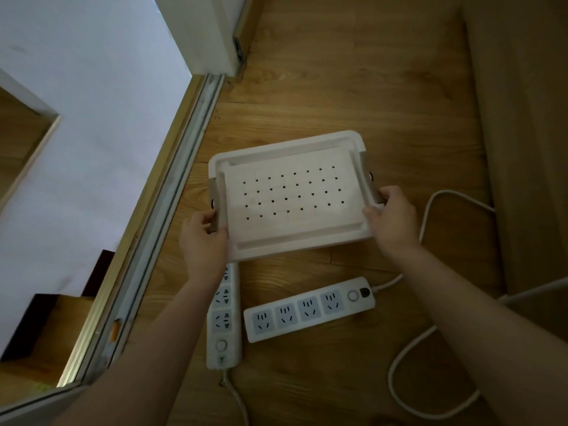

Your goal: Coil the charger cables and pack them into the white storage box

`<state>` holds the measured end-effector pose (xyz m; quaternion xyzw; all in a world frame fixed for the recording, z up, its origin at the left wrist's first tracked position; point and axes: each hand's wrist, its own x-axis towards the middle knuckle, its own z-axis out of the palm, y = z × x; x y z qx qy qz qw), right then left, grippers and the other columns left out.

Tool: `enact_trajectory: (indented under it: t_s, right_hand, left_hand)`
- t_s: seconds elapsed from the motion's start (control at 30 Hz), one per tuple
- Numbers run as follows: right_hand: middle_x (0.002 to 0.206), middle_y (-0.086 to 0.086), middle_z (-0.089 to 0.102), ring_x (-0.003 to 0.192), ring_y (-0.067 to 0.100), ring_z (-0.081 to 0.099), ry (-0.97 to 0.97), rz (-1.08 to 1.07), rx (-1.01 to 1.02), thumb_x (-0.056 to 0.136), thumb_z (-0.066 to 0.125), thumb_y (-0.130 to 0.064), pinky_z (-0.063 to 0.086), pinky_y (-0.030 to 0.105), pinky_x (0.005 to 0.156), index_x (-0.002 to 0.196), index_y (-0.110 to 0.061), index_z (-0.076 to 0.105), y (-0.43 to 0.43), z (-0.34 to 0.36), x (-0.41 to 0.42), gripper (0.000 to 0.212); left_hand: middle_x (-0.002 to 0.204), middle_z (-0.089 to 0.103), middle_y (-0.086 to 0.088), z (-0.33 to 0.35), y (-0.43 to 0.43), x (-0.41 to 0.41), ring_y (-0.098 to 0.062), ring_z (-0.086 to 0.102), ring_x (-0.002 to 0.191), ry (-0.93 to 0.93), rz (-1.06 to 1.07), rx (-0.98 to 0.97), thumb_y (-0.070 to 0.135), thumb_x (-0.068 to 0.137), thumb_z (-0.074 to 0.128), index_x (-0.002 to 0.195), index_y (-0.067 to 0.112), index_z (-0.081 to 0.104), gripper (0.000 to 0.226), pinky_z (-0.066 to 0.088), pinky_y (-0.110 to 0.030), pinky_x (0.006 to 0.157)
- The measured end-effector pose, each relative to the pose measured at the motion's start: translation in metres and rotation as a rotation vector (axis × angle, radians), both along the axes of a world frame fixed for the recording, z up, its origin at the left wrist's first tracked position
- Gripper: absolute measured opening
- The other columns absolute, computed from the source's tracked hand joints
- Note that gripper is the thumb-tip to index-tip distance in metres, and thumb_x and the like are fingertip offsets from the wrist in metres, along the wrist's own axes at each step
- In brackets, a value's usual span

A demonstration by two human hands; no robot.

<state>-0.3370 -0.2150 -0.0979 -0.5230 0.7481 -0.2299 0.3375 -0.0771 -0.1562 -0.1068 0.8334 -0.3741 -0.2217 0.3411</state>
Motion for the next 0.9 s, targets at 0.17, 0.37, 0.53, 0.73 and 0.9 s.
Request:
enact_trajectory:
  t_s: [0.17, 0.37, 0.53, 0.73, 0.9]
  right_hand:
    - [0.151, 0.007, 0.031, 0.122, 0.032, 0.050, 0.381, 0.311, -0.041, 0.090, 0.047, 0.006, 0.047, 0.038, 0.095, 0.145, -0.012, 0.026, 0.011, 0.003, -0.002, 0.062]
    - [0.157, 0.008, 0.013, 0.118, 0.027, 0.052, 0.667, 0.505, 0.055, 0.085, 0.049, 0.010, 0.049, 0.032, 0.084, 0.149, -0.008, 0.012, 0.010, 0.015, 0.001, 0.076]
    - [0.155, 0.012, 0.015, 0.119, 0.026, 0.050, 0.724, 0.549, 0.092, 0.086, 0.049, 0.007, 0.048, 0.033, 0.086, 0.148, -0.006, 0.011, 0.005, 0.020, 0.003, 0.073]
    - [0.156, 0.018, 0.007, 0.131, 0.028, 0.038, 0.747, 0.603, 0.134, 0.089, 0.048, 0.002, 0.043, 0.032, 0.096, 0.148, -0.002, 0.002, 0.011, 0.018, 0.003, 0.075]
    - [0.140, 0.018, 0.034, 0.126, 0.028, 0.039, 0.776, 0.635, 0.190, 0.089, 0.047, -0.009, 0.039, 0.035, 0.103, 0.138, -0.003, 0.029, 0.013, 0.038, 0.015, 0.052]
  left_hand:
    - [0.116, 0.053, -0.005, -0.001, 0.008, -0.004, -0.013, 0.051, 0.098, -0.161, -0.140, 0.014, 0.005, 0.088, 0.055, 0.126, 0.009, 0.053, 0.038, 0.044, -0.026, 0.085]
    - [0.107, 0.048, -0.005, 0.002, 0.007, -0.008, -0.017, 0.051, 0.087, -0.238, -0.181, 0.056, 0.013, 0.096, 0.047, 0.119, 0.007, 0.057, 0.026, 0.042, -0.028, 0.074]
    - [0.113, 0.049, -0.008, 0.004, 0.006, -0.007, -0.017, 0.050, 0.084, -0.273, -0.203, 0.098, 0.010, 0.096, 0.044, 0.120, 0.007, 0.055, 0.027, 0.046, -0.032, 0.073]
    - [0.119, 0.051, -0.010, 0.012, 0.008, -0.003, -0.025, 0.052, 0.101, -0.496, -0.413, 0.296, 0.010, 0.094, 0.041, 0.126, 0.009, 0.047, 0.033, 0.045, -0.038, 0.085]
    - [0.128, 0.047, -0.007, 0.049, 0.010, -0.003, -0.025, 0.042, 0.120, -0.722, -0.622, 0.622, 0.019, 0.092, 0.040, 0.127, 0.013, 0.042, 0.036, 0.031, -0.039, 0.102]
